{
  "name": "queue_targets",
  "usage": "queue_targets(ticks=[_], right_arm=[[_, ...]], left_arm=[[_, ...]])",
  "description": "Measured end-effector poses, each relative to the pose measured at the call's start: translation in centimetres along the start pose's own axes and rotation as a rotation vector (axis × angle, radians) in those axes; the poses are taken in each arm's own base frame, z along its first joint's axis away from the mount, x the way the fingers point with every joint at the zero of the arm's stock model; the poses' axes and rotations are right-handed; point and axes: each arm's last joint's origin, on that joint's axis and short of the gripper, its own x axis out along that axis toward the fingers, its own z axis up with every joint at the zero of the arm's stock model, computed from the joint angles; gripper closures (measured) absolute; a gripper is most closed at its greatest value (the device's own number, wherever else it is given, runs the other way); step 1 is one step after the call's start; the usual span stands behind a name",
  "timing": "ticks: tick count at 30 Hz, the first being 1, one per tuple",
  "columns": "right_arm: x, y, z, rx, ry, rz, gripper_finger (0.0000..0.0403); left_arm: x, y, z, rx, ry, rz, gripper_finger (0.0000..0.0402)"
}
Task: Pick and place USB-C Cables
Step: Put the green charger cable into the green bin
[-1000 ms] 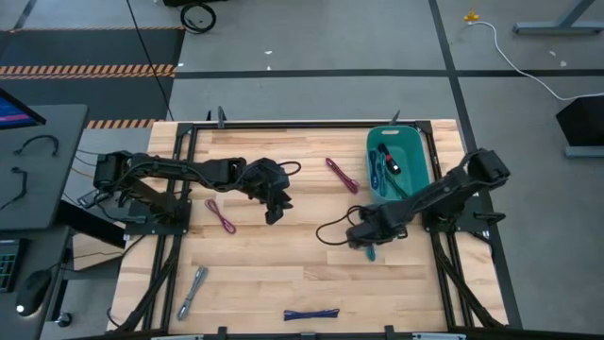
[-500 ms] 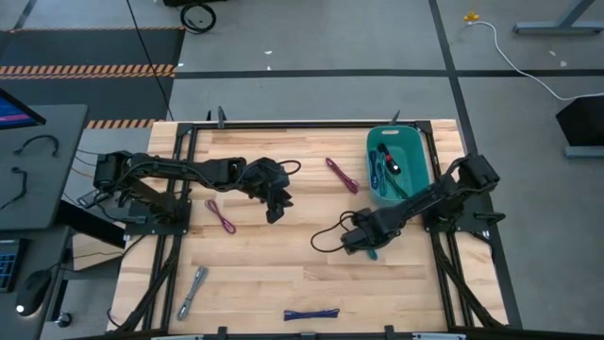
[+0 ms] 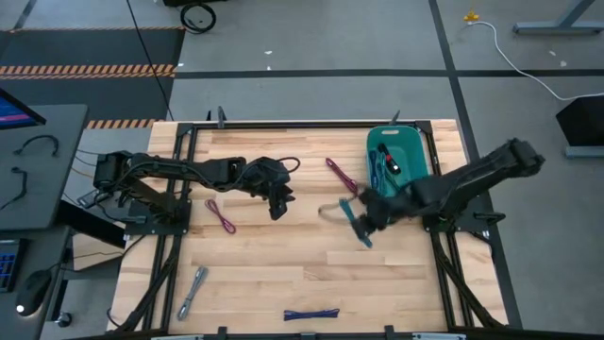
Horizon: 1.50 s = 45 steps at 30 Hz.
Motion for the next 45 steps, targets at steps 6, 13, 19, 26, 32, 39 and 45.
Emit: queue_targets(ticks=[6, 13, 19, 26, 32, 39, 45], right_arm=[[-4.1, 0.2, 4.3, -0.033, -0.245, 0.072, 0.0382], [-7.3, -1.1, 8.8, -0.043, -0.353, -0.082, 0.0382], [-8.7, -4.4, 10.4, 0.0, -0.307, -0.325, 0.0382], [-8.0, -8.6, 10.5, 0.082, -0.172, -0.547, 0.0382], [-5.4, -12.1, 9.9, 0.175, -0.102, -0.632, 0.0382], [-2.6, -15.2, 9.1, 0.261, -0.109, -0.663, 0.0382], [-1.9, -16.2, 8.4, 0.317, -0.105, -0.701, 0.0379]], left_arm=[[0.0, -0.1, 0.5, 0.0, -0.05, -0.002, 0.0285], [-0.1, 0.0, 1.0, -0.058, -0.108, -0.002, 0.0285], [-0.1, 0.4, 1.3, -0.072, -0.121, 0.005, 0.0285], [-0.1, 0.6, 1.3, -0.114, -0.125, 0.007, 0.0285], [-0.1, 0.6, 1.3, -0.122, -0.125, 0.007, 0.0285], [-0.1, 0.5, 1.3, -0.121, -0.124, 0.005, 0.0285], [-0.1, 0.5, 1.3, -0.121, -0.124, 0.005, 0.0285]])
